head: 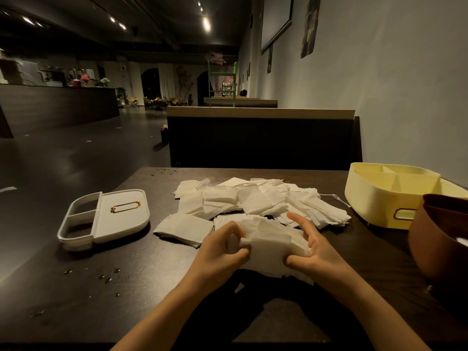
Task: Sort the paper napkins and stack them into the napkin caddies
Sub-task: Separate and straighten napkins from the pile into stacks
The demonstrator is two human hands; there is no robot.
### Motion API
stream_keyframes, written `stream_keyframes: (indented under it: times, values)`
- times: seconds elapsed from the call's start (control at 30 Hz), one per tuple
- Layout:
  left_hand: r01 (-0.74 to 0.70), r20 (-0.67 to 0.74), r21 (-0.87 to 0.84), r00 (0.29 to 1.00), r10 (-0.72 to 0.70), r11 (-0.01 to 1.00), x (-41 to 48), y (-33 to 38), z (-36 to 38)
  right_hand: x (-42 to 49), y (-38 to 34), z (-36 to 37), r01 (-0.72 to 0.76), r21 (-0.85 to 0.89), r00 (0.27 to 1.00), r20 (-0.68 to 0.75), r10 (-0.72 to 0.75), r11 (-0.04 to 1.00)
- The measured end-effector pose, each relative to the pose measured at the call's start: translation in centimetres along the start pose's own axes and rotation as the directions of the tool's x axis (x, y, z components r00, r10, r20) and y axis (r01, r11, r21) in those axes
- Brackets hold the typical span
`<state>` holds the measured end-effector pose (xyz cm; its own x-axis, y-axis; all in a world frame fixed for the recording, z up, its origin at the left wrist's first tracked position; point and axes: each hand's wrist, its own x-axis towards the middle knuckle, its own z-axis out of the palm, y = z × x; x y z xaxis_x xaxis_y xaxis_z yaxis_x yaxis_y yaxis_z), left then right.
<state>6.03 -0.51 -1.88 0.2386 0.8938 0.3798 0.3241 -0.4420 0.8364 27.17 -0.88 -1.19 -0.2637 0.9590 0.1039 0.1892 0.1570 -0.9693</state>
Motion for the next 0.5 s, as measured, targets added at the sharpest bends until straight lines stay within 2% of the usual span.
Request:
stream_keyframes:
  times: [0.07,0.17,0.23,0.33,0.5]
  values:
    - [0.047,0.021,-0.026,0.999,-0.046,0.999,0.1,-0.5,-0.3,0.0,0.3,-0.1,0.027,-0.086,0.999,-0.03,-0.029,0.996]
    - [0.091,0.064,-0.117,0.994,-0.084,0.989,0.0,-0.2,-0.2,0.0,0.2,0.1,0.051,-0.105,0.996,-0.072,-0.059,0.993]
    - [0.083,0.106,-0.181,0.992,-0.064,0.98,0.0,0.1,0.0,0.0,-0.1,0.3,0.041,-0.08,0.998,-0.037,-0.044,0.996]
    - [0.058,0.135,-0.151,0.99,-0.037,0.987,-0.1,0.5,0.4,0.1,-0.1,0.7,0.035,-0.152,0.999,0.035,-0.03,0.988]
    - [0.075,0.069,-0.285,0.996,-0.057,0.956,0.1,0.7,0.0,0.2,-1.2,0.7,0.159,-0.154,0.985,-0.042,-0.167,0.975]
